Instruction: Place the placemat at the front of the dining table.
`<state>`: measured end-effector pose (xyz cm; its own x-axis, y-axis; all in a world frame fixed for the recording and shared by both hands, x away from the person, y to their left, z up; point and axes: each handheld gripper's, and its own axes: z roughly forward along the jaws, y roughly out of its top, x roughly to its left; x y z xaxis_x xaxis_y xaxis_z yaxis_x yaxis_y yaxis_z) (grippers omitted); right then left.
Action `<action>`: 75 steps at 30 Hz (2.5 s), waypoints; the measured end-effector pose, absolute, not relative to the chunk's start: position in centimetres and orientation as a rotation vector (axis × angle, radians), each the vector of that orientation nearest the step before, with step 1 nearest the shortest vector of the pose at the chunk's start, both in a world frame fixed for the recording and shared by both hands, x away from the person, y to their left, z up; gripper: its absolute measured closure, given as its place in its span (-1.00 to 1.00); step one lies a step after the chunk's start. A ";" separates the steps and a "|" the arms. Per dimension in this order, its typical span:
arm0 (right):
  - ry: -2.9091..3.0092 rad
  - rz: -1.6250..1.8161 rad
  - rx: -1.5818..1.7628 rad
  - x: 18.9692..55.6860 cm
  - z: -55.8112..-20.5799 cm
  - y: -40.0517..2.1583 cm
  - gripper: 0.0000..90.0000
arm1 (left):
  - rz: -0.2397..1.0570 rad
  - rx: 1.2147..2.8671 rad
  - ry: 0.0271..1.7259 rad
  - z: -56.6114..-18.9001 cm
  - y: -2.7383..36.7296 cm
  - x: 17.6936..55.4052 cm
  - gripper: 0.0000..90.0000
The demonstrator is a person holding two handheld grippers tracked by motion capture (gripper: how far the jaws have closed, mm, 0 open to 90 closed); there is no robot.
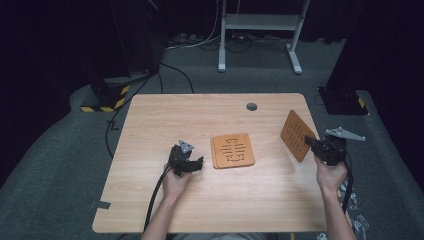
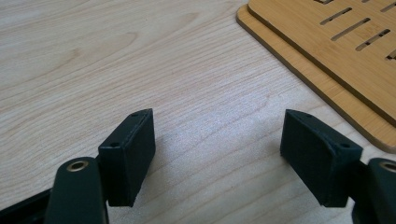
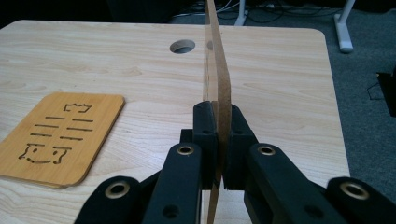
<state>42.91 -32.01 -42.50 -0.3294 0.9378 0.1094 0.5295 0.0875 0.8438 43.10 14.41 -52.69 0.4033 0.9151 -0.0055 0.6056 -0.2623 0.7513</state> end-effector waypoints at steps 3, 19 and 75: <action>1.908 1.146 1.435 43.0 -42.7 -31.9 0.92 | 0.580 1.979 1.293 -52.7 14.4 43.1 -0.41; 1.908 1.129 1.453 43.2 -43.1 -32.4 0.83 | 0.579 1.978 1.293 -52.7 14.4 43.1 -0.42; 1.813 1.116 1.413 41.5 -42.5 -30.8 -0.02 | 0.578 1.987 1.287 -52.7 14.4 43.1 -0.44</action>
<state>41.49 -30.76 -42.55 -0.2726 0.9608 0.0499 0.4777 0.0902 0.8739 43.08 14.38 -52.68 0.4097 0.9122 -0.0015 0.6052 -0.2706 0.7487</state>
